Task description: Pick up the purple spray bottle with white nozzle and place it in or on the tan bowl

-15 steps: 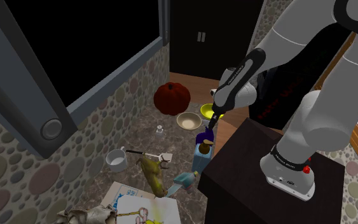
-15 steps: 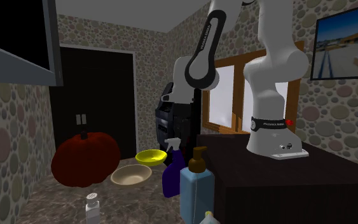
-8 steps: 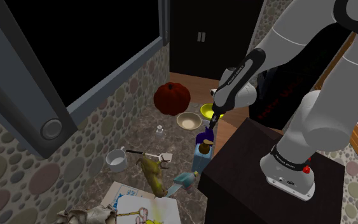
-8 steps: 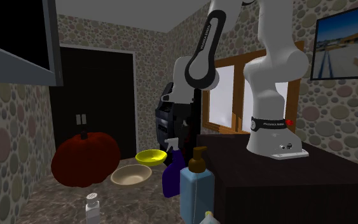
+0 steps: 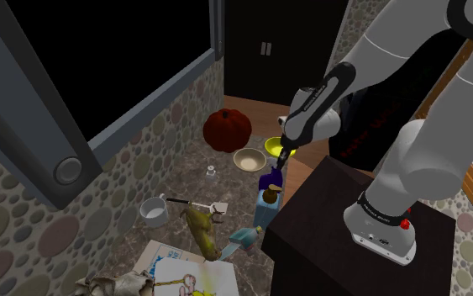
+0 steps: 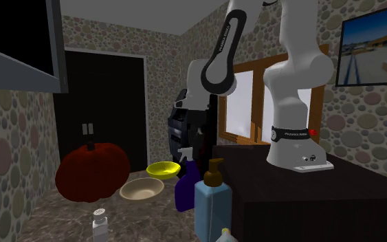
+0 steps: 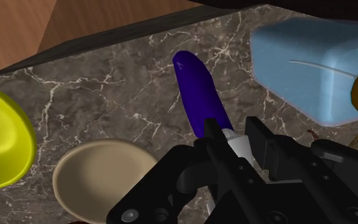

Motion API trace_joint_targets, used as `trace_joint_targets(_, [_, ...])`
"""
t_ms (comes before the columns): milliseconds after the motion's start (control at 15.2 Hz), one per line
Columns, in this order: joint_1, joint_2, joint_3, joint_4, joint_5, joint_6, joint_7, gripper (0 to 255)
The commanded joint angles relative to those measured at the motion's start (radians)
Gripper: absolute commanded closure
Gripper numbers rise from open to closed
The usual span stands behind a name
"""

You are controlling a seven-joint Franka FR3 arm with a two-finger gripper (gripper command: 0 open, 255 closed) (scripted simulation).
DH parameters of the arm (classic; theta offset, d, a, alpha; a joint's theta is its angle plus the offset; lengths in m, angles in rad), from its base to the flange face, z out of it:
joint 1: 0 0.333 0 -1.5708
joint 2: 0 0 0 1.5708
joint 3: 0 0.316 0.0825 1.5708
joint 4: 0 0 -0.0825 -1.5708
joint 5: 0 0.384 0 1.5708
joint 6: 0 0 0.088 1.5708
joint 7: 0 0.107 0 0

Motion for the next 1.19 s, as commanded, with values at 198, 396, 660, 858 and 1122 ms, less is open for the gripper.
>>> trace_joint_targets(198, [-0.048, -0.108, 0.005, -0.018, -0.171, -0.083, 0.128, 255])
trace_joint_targets(396, [-0.077, -0.171, 0.019, -0.02, -0.229, -0.141, 0.174, 255])
trace_joint_targets(660, [-0.106, -0.249, 0.037, -0.016, -0.278, -0.221, 0.213, 255])
trace_joint_targets(858, [-0.122, -0.303, 0.047, -0.009, -0.302, -0.282, 0.234, 255])
trace_joint_targets(1122, [-0.137, -0.37, 0.058, 0.004, -0.323, -0.362, 0.254, 255])
